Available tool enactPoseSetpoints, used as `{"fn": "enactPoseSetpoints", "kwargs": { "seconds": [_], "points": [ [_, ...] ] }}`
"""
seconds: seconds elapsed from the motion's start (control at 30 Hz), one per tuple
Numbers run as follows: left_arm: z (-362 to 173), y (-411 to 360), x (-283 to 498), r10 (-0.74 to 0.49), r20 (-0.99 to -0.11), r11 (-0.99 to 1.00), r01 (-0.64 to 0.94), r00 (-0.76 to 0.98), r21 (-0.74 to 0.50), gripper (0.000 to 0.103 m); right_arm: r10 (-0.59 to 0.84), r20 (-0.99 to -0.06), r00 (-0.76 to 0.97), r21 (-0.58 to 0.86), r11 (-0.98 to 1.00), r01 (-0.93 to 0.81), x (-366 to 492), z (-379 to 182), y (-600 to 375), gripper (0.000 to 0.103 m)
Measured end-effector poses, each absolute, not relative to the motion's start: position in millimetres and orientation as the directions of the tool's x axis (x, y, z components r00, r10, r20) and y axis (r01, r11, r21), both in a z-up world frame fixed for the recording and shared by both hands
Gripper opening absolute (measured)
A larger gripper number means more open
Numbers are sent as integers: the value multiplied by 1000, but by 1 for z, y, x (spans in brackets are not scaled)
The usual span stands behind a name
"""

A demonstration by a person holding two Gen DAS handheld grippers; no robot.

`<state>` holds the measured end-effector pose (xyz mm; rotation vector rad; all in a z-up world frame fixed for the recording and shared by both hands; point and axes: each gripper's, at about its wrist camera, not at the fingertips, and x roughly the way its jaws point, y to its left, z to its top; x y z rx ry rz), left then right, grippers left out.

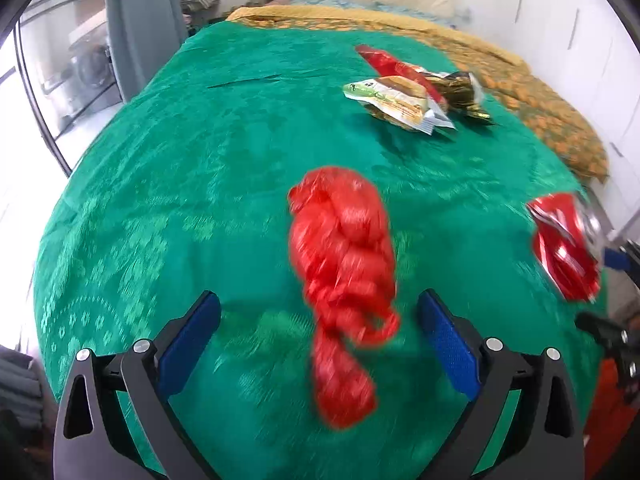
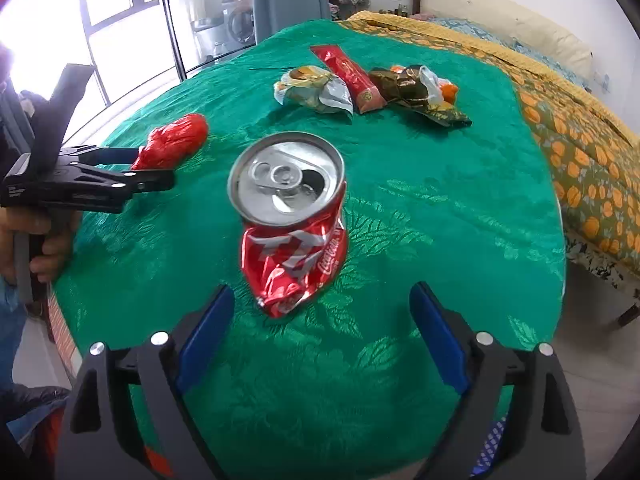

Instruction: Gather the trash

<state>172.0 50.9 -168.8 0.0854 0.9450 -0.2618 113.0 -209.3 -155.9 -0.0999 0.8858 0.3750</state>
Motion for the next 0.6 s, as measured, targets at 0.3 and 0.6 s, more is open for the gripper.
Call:
{"fn": "enactPoseSetpoints", "kwargs": {
  "seconds": [0.3,0.6],
  "points": [
    [-161,39,173,-206,-805,952,305,556,-33,97,292,-776,559,93,930,-357,133,-154,-187,88],
    [-167,24,188,-158,-818,958,285,553,8,83,275,-798,536,110,941,-319,149,-157,-188,60]
  ]
}}
